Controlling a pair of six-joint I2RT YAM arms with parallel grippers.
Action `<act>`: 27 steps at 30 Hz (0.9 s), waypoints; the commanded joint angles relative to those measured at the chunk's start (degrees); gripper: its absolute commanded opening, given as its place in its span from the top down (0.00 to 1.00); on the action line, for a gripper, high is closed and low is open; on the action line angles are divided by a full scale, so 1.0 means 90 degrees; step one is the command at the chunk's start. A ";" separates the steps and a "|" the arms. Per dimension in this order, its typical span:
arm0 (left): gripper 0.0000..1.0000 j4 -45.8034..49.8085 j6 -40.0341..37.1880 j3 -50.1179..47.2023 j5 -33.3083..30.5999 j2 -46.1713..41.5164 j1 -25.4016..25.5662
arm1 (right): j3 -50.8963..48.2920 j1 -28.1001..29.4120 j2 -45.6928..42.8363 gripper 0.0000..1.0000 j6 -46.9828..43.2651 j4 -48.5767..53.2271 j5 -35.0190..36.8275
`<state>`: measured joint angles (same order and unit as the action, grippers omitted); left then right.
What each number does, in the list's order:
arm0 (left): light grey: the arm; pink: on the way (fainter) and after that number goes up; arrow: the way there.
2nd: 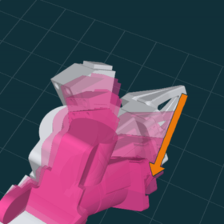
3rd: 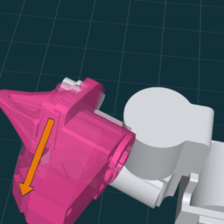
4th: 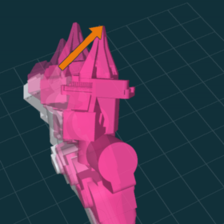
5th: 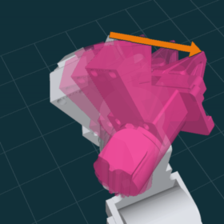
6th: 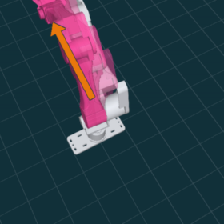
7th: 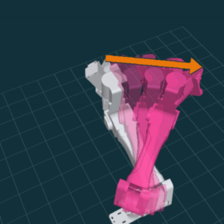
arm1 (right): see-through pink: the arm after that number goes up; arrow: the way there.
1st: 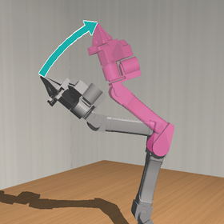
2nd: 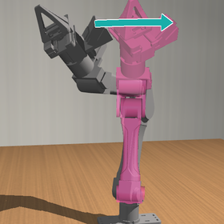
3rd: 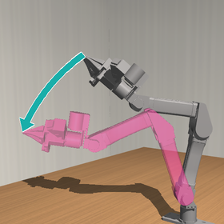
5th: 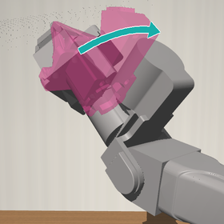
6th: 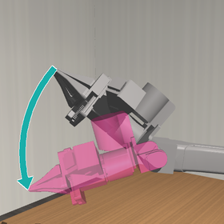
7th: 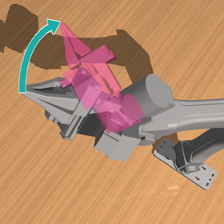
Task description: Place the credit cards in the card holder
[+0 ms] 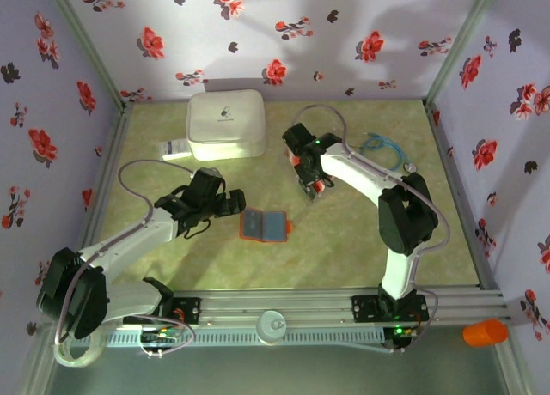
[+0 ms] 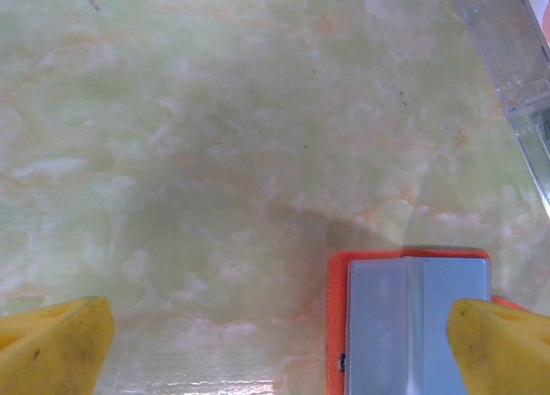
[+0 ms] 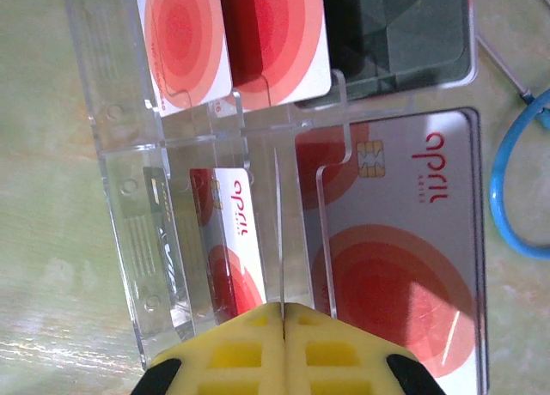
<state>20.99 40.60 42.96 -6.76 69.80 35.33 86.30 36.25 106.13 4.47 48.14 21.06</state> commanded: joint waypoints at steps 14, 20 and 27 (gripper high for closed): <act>0.00 -0.0234 0.0053 -0.0254 0.0196 -0.0030 -0.0029 | -0.0336 0.0104 -0.2059 1.00 0.0846 -0.0643 -0.0893; 0.00 -0.0355 -0.0110 -0.0326 0.0343 0.0002 0.0008 | -0.1860 0.0111 -0.2984 1.00 0.2223 -0.2281 -0.2087; 0.00 -0.0324 -0.0352 -0.0194 0.0137 0.0218 0.0300 | -0.3490 0.0281 -0.3529 1.00 0.3814 -0.4080 -0.2357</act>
<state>18.28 39.75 40.97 -4.49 70.46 36.69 58.61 37.50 77.01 29.61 21.32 1.52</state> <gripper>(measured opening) 0.997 0.063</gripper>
